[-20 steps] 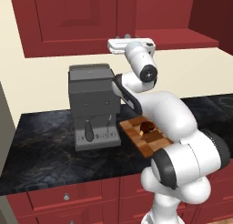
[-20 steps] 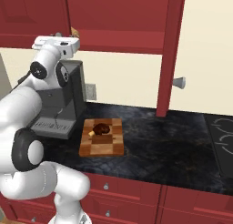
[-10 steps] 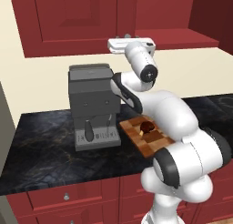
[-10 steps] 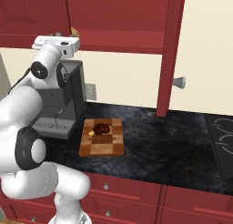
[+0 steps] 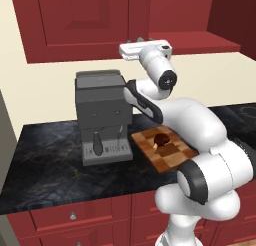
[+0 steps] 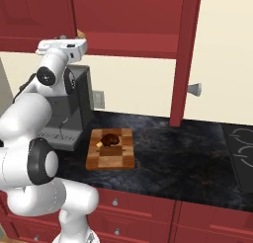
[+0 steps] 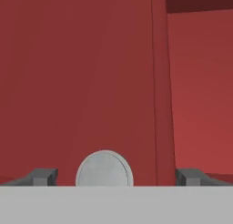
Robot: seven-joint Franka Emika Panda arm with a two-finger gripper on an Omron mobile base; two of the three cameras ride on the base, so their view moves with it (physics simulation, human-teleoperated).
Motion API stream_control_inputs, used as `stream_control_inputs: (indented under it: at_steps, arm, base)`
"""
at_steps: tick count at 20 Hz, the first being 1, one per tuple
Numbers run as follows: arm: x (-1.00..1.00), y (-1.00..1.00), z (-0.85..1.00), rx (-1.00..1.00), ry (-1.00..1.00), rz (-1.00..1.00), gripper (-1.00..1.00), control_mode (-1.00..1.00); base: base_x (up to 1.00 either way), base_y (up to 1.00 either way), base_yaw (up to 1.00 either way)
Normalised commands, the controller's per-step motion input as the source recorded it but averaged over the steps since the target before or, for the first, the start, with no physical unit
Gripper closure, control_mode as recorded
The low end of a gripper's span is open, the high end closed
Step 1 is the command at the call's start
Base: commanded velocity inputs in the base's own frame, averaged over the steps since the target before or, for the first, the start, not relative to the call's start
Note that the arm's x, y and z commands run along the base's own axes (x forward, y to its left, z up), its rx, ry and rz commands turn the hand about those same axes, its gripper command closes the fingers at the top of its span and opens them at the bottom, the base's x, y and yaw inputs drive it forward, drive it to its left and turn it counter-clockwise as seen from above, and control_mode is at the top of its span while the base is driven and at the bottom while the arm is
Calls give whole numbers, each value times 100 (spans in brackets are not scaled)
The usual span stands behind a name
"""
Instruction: Open the cabinet, retrieve the rolling pin, and place it next to the meat on the cutting board to prepare for tenderizing.
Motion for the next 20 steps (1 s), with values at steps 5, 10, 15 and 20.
stream_control_inputs:
  at_steps: [5,10,15,20]
  arm:
    - [2,27,13,-27,0,0,100,-100]
    - [3,26,3,-16,0,-6,100,-100]
    - [-5,8,13,-18,-11,-10,100,-100]
    - [-3,12,6,-11,-9,-10,100,-100]
  base:
    - [0,0,0]
    - [0,0,0]
    - [0,0,0]
    - [0,0,0]
